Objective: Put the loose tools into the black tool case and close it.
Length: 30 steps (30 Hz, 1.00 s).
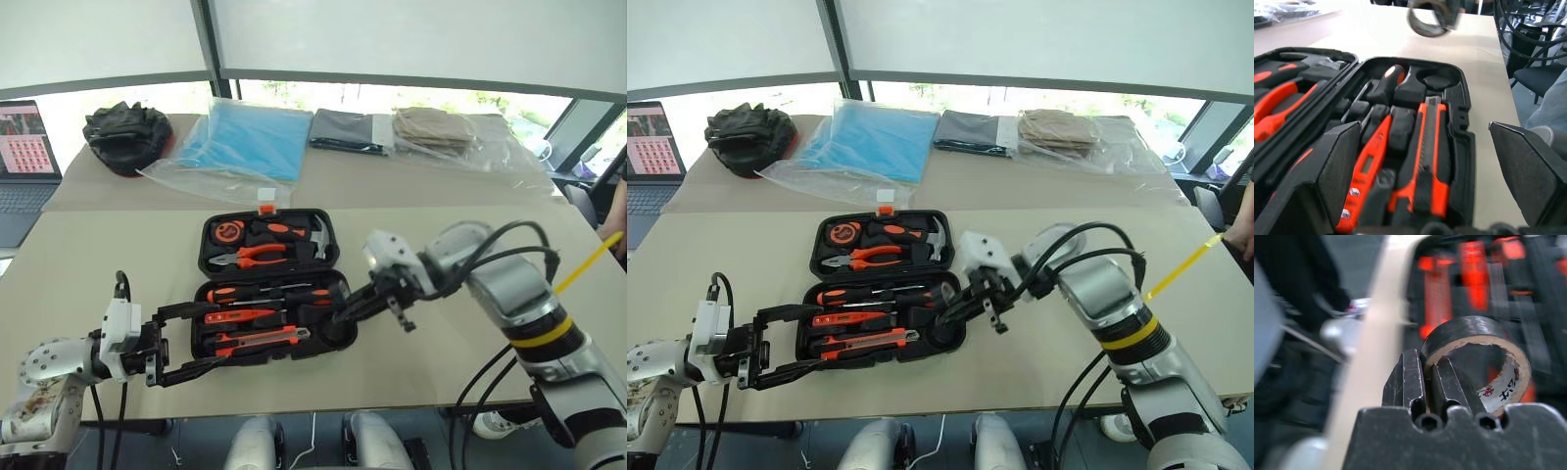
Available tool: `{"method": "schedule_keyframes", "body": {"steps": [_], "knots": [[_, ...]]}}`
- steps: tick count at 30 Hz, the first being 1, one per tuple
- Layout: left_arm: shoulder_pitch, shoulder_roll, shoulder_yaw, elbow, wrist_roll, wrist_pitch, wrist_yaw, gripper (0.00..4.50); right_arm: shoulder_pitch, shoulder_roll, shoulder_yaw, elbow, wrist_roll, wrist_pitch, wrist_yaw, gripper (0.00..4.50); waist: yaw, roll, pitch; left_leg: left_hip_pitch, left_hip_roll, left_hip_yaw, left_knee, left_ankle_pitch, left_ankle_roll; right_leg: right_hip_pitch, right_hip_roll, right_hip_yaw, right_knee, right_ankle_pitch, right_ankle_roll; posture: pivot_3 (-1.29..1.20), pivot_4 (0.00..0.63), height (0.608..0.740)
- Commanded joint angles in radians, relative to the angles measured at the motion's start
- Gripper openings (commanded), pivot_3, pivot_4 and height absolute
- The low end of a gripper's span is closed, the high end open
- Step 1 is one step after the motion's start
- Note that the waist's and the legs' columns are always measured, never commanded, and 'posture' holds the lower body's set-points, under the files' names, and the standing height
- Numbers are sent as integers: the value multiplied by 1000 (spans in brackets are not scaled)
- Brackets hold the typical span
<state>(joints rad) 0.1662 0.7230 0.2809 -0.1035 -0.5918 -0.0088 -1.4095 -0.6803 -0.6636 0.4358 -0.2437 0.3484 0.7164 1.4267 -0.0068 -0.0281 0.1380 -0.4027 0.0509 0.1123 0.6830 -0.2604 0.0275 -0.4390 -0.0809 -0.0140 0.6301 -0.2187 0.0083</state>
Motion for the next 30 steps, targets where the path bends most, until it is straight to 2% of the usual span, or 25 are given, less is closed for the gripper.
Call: {"method": "schedule_keyframes", "body": {"steps": [1, 4, 13, 19, 26, 30], "knots": [[8, 12, 13, -47, -8, -10, 3, 4500, -1, -28, 82, -26, -82, 36, -54, 97, 0, 0, 0, 0, 0, 0, 1, 0, 0, 0, 0, 0, 0, 0, 0, 0, 150, 740], [16, 9, 17, -64, -13, -3, 17, 4500, -18, -29, 114, -16, -127, 65, -106, 97, -1, 0, 0, 0, 0, 0, 2, 0, 0, 0, 0, 0, 0, 0, 0, 0, 150, 740], [45, 5, 24, -74, -13, -15, 26, 4500, -67, -69, 204, 46, -234, 33, -102, 97, 2, 0, 0, 0, 0, 0, 2, 0, 0, 0, 1, 0, 0, 0, 0, 0, 150, 740], [39, 11, 51, -30, 1, -35, 37, 4500, -93, -63, 205, -2, -192, 81, -57, 2064, 4, 0, 0, 0, 0, 0, 3, 0, 0, 1, 1, 0, 0, 0, 0, 0, 150, 740], [37, 1, 62, -5, 13, -53, 59, 4500, -131, -123, 172, -52, -85, 132, 92, 4428, 4, 0, 0, -2, 0, 0, 3, -2, 1, -1, 1, 0, 0, 0, 0, 0, 150, 740], [41, -5, 69, 5, 15, -63, 73, 4500, -134, -150, 138, -60, -30, 133, 137, 4478, 1, -1, 0, -2, 0, 0, 3, -2, 1, -1, 1, -1, 0, 0, 0, 0, 150, 740]]}}
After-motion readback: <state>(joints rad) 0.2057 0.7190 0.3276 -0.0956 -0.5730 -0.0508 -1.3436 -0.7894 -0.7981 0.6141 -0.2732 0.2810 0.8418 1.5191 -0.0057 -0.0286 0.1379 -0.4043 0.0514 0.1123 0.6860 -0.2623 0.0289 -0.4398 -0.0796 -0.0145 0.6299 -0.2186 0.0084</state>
